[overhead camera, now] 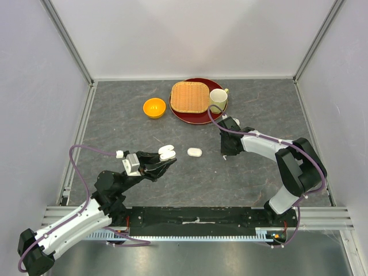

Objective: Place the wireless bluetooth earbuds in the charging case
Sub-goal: Pick up the earbud from the center of the board.

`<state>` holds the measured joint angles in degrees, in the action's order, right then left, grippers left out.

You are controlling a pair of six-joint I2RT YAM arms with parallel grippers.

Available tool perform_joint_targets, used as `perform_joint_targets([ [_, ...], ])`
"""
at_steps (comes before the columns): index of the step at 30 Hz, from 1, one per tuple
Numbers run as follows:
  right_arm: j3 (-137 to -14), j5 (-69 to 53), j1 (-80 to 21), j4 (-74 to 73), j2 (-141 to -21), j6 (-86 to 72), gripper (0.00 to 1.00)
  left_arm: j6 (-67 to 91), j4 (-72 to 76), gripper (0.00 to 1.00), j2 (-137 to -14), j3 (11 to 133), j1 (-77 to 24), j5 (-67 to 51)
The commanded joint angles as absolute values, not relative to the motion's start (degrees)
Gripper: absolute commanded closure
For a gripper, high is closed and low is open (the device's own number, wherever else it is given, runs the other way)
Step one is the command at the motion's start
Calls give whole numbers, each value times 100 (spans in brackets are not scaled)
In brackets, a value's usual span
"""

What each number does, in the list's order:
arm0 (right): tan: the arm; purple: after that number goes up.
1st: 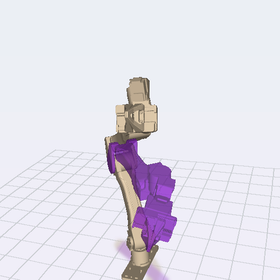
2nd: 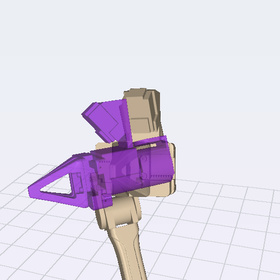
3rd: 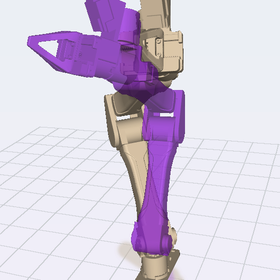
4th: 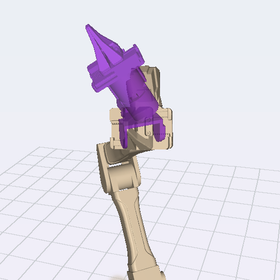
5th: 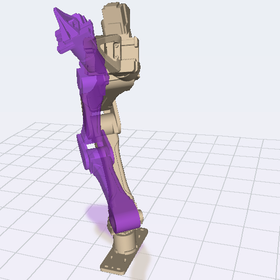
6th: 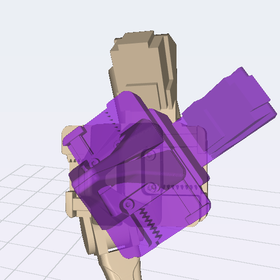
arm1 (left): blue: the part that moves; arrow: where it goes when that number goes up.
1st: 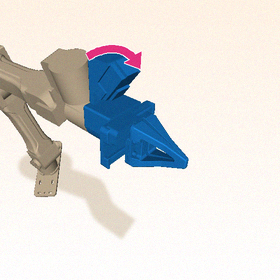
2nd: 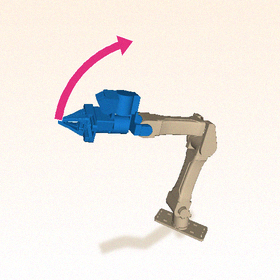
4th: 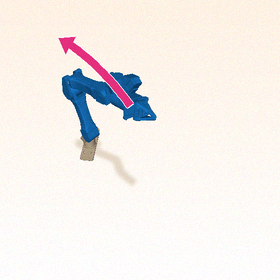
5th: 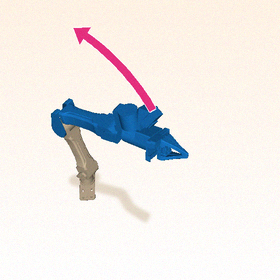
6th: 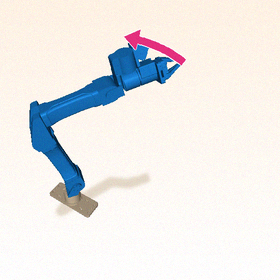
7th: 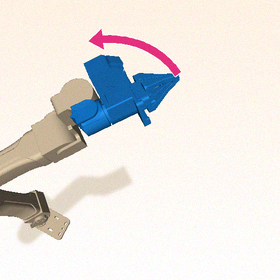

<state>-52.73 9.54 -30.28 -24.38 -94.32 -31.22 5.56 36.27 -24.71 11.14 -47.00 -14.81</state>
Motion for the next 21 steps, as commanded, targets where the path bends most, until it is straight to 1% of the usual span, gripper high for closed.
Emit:
perform_joint_targets([
  [1,-5124,905,-3067,-2584,-9387,-3164,72,721,3832,98,-2470,1081,-4720,-1345],
  [3,-5115,897,-3067,-2593,-9378,-3173,72,721,3832,98,-2478,1081,-4720,-1353],
  [7,-5080,914,-3076,-2593,-9360,-3225,63,721,3832,98,-2470,1081,-4711,-1345],
  [10,-5054,1010,-3076,-2628,-9299,-3313,60,721,3832,98,-2452,1072,-4711,-1354],
  [17,-5027,967,-3138,-2628,-9228,-3533,60,738,3832,98,-2452,1055,-4711,-1345],
  [21,-5054,1002,-3146,-2610,-9316,-3498,62,738,3841,98,-2470,1063,-4711,-1345],
])
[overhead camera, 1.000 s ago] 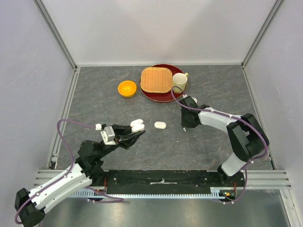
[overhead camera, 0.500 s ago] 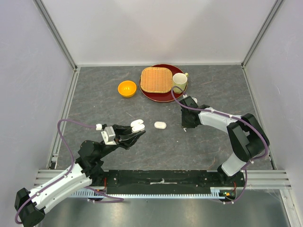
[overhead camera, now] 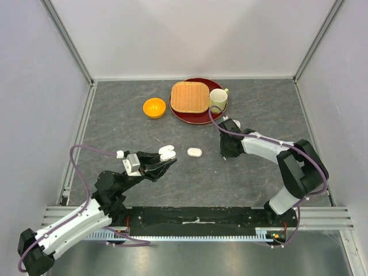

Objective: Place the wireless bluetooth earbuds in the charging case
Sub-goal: Pick up the earbud from the center of the board.

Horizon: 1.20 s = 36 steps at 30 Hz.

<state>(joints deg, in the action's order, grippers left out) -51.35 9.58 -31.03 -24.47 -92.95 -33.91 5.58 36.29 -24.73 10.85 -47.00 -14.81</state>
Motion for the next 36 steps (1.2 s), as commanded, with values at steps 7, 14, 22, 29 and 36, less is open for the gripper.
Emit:
perform_joint_targets([
  [7,-5062,1169,-3146,-2584,-9369,-3516,63,738,3841,98,-2470,1055,-4720,-1345],
  [14,-5142,1195,-3146,-2566,-9466,-3454,62,738,3841,98,-2487,1063,-4711,-1336],
  [22,-5142,1265,-3146,-2558,-9466,-3463,65,738,3841,98,-2514,1064,-4711,-1336],
  [29,-5168,1292,-3146,-2523,-9422,-3445,63,738,3841,98,-2505,1055,-4720,-1336],
  [36,-5194,1292,-3146,-2505,-9448,-3419,63,747,3841,98,-2426,1011,-4720,-1292],
])
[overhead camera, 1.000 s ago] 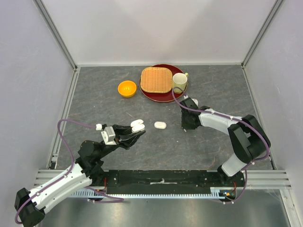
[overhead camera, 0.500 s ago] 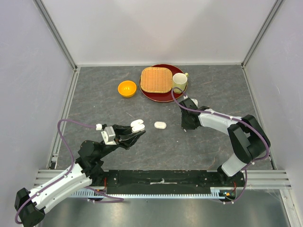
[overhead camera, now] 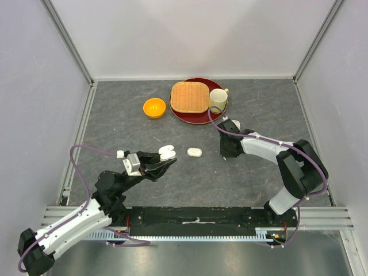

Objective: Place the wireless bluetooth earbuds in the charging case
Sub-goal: Pick up the earbud from the center of the board.

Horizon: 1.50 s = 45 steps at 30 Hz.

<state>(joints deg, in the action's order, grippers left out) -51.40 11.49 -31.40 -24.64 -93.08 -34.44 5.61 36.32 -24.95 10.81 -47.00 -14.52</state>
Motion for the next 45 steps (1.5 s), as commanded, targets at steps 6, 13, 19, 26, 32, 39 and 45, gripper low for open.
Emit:
perform_joint_targets([
  [6,-5238,1301,-3146,-2505,-9466,-3419,63,756,3832,98,-2434,1011,-4720,-1310],
  [13,-5265,1362,-3146,-2496,-9457,-3401,62,756,3832,98,-2417,984,-4711,-1310],
  [19,-5282,1336,-3147,-2470,-9413,-3349,63,756,3832,98,-2408,984,-4720,-1292],
  [26,-5256,1284,-3155,-2417,-9026,-3393,60,756,3841,98,-2452,984,-4711,-1309],
  [32,-5203,1099,-3155,-2417,-9316,-3428,62,773,3850,98,-2417,976,-4711,-1318],
  [39,-5142,1177,-3155,-2391,-9351,-3401,62,791,3823,98,-2364,940,-4711,-1292],
  [45,-5185,1213,-3155,-2355,-9448,-3419,62,791,3823,98,-2399,975,-4711,-1301],
])
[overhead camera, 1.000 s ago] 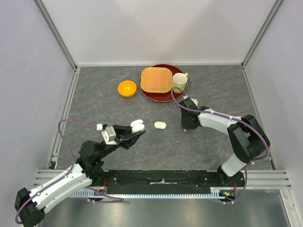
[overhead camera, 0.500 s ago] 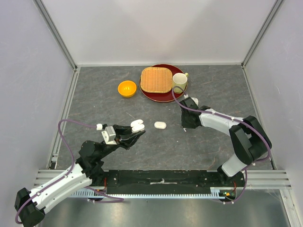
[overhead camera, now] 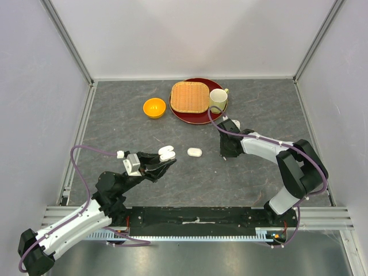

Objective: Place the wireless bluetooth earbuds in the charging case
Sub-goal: Pick up the earbud from the center of the board.

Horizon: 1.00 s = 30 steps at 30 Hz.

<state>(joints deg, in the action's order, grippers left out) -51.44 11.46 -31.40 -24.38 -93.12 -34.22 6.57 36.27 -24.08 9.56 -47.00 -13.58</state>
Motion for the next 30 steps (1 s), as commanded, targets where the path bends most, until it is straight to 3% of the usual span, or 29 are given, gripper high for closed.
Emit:
perform_joint_targets([
  [1,-5194,1222,-3155,-2347,-9457,-3402,62,791,3823,98,-2399,976,-4720,-1309],
  [30,-5080,1187,-3155,-2382,-9334,-3296,66,817,3894,98,-2452,984,-4720,-1292],
])
